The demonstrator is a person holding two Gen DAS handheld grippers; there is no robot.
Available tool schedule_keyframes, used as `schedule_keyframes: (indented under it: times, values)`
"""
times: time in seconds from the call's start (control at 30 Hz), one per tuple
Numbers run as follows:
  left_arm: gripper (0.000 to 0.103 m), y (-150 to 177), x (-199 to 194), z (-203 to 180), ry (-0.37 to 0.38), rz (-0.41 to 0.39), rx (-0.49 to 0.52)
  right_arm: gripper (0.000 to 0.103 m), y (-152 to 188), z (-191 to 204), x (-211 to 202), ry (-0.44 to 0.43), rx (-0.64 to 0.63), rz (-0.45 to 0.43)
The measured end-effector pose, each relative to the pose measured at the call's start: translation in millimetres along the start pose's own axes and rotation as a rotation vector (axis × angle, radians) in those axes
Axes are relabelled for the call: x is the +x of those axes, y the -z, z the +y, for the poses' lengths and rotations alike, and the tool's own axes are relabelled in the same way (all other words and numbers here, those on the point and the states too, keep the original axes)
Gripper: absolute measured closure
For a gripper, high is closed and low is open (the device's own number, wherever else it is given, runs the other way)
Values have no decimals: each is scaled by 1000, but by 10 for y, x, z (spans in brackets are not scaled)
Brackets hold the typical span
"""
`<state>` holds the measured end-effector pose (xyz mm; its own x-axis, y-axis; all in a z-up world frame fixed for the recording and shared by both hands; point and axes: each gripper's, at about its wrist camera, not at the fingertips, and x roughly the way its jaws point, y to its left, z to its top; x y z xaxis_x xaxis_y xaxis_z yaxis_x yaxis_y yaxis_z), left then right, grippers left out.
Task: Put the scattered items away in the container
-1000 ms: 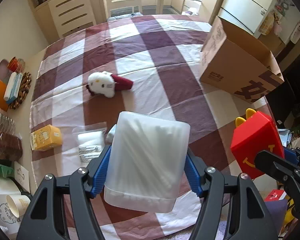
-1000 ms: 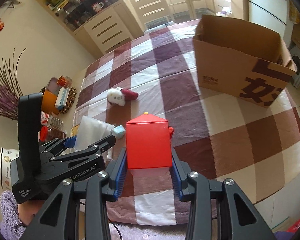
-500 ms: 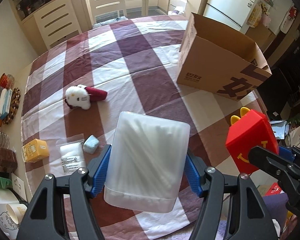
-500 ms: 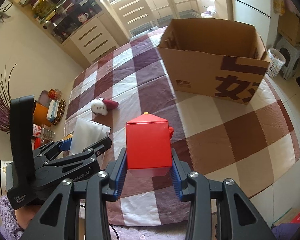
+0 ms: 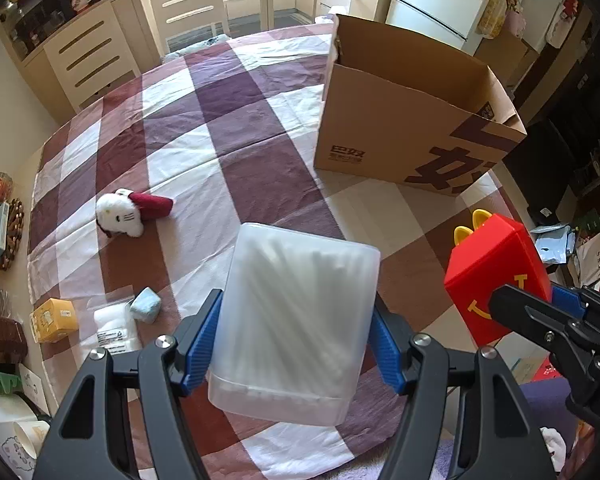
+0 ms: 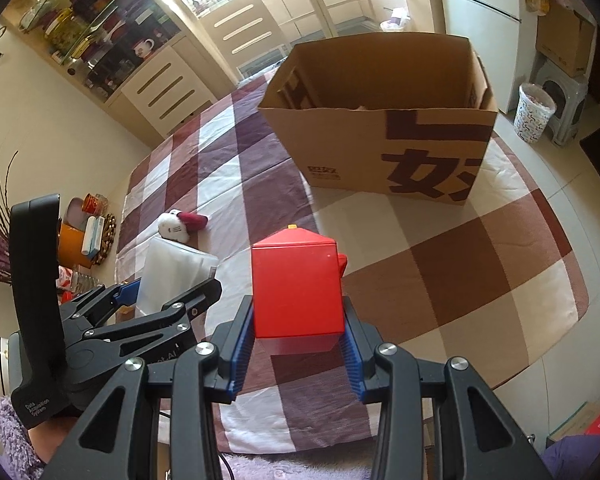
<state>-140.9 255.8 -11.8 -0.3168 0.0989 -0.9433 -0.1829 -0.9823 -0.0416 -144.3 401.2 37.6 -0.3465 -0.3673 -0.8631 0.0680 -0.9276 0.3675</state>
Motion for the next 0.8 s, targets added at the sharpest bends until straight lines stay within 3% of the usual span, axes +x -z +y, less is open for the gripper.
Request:
schedule_keyframes:
  times: [0.8]
  values:
    - [35,-239,322,-631,19,43,105,63,-159,-633,-59,29,76,-2]
